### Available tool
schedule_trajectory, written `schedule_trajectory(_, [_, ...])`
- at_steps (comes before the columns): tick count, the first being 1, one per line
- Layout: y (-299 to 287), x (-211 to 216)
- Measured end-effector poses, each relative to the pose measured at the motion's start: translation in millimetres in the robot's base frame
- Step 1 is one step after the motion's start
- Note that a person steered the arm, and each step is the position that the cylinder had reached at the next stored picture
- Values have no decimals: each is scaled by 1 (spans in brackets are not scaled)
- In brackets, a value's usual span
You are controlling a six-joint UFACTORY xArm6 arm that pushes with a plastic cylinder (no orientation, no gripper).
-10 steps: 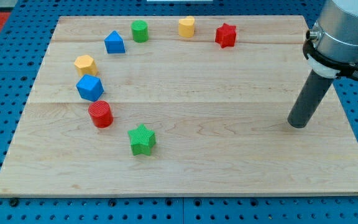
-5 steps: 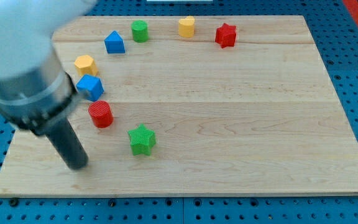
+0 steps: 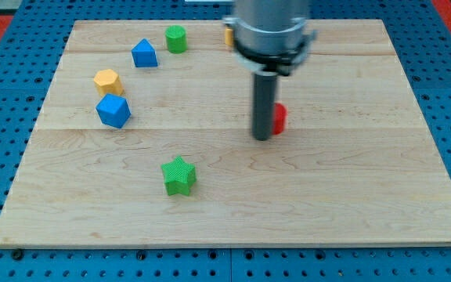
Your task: Place the red circle into the red star
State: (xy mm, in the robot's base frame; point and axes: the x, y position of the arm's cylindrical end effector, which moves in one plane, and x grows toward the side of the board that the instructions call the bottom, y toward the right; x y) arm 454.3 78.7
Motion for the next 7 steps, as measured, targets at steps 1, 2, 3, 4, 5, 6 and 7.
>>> schedule_trajectory(1, [48, -5])
schedule_trajectory(2, [32, -78])
schedule_trajectory(3, [72, -44])
schedule_trajectory(4, [12, -37])
schedule_trajectory(5, [-14, -90])
schedule_trajectory(6, [-9, -112])
schedule_trajectory(7, [-62, -96])
